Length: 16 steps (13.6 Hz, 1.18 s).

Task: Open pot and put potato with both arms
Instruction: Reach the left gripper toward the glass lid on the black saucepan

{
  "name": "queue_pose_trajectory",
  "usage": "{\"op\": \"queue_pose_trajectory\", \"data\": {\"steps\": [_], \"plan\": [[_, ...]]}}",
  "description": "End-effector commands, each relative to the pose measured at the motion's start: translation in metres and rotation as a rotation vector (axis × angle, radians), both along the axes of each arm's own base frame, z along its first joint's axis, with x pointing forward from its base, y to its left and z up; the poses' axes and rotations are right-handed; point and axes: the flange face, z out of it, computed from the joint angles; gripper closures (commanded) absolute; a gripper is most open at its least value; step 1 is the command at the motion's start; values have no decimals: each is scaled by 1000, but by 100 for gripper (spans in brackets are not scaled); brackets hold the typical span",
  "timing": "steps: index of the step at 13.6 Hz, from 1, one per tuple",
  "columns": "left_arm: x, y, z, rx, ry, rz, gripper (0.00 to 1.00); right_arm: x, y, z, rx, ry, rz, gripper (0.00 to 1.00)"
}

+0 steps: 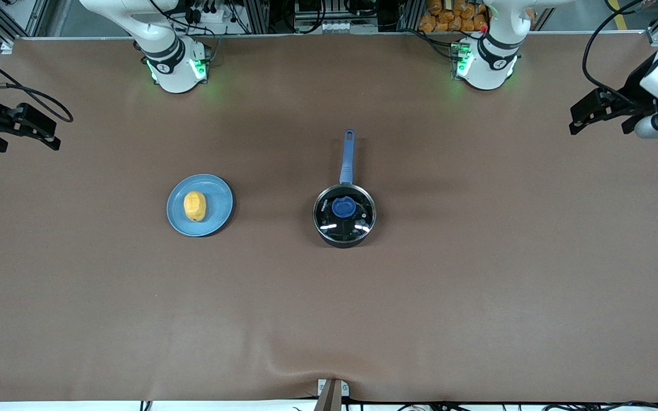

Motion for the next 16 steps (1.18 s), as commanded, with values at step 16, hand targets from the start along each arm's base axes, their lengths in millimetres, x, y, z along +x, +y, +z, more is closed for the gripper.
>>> {"op": "queue_pose_trajectory", "data": {"steps": [16], "plan": [[49,-78,-58,-94,-1,-66,0,-4,3,6,-11,-5,-7,0]]}}
